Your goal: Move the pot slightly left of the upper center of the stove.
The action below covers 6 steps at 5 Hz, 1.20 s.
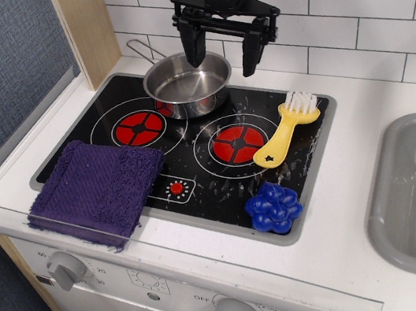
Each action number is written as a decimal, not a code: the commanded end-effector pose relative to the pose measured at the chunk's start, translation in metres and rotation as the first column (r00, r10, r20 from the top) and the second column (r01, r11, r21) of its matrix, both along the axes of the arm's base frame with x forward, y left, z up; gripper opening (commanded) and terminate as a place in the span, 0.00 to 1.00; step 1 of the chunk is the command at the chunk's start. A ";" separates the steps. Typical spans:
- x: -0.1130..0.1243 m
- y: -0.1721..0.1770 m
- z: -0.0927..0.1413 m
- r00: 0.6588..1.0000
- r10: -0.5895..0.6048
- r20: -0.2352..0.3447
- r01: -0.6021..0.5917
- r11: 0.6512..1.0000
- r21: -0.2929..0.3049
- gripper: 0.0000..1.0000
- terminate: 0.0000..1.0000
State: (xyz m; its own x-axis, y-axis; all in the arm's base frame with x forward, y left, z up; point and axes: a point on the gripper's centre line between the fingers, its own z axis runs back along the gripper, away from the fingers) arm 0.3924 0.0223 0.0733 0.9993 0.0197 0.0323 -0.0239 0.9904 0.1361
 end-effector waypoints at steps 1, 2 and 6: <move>0.002 -0.002 0.023 0.998 -0.005 0.067 0.004 1.000 0.004 1.00 0.00; 0.002 -0.002 0.023 0.998 -0.005 0.067 0.004 1.000 0.004 1.00 0.00; 0.002 -0.002 0.023 0.998 -0.005 0.067 0.004 1.000 0.004 1.00 1.00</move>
